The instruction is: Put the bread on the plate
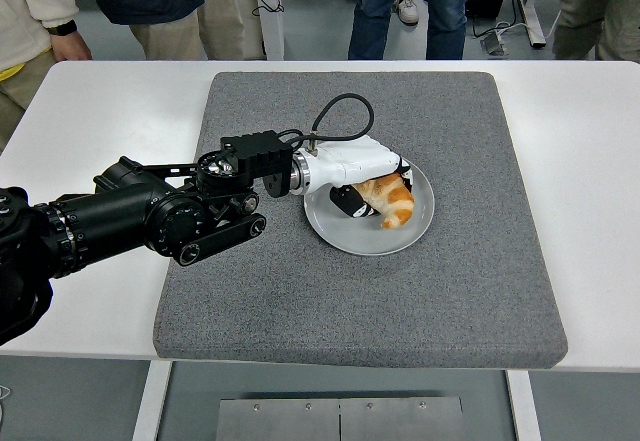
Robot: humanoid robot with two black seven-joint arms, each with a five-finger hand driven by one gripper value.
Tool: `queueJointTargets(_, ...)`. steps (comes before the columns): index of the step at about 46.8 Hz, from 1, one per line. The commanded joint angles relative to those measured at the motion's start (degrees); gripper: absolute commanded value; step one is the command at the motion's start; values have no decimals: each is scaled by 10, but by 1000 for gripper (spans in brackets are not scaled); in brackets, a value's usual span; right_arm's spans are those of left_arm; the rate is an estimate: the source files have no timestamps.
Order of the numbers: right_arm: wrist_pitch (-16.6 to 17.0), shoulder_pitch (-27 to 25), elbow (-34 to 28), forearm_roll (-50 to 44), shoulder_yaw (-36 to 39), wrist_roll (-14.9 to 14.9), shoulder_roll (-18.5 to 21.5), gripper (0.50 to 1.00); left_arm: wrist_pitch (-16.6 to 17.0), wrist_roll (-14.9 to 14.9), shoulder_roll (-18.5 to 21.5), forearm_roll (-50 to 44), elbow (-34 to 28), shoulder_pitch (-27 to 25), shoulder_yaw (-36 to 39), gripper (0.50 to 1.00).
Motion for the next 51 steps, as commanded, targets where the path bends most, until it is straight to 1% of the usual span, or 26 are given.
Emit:
queueJointTargets(1,0,0,0,0,0,0,0,1000,3,-1,-5,-1,9,3,1,500)
queueJointTargets(9,0,0,0,0,0,-1,0,1000,20,-5,-13,-2,19,11,3,500)
queueJointTargets(29,0,0,0,0,0,0,0,1000,33,-5,-20,-3,32,14,13,500)
queueJointTargets(36,0,0,0,0,0,0,0,1000,33,0,-20,-11,31,12,12,500)
queueJointTargets(40,0,0,0,0,0,0,0,1000,33,-1,-20,-18,31,12,13,599)
queueJointTargets(45,0,0,0,0,0,0,0,1000,32,-2,-19,-19,24,10,12,769)
queueJointTargets(48,0,0,0,0,0,-1,0,1000,32,-2,-17,-22,21,8,13,879)
queueJointTargets(51,0,0,0,0,0,0,0,1000,30,-3,-15,-24,19,5,12,934)
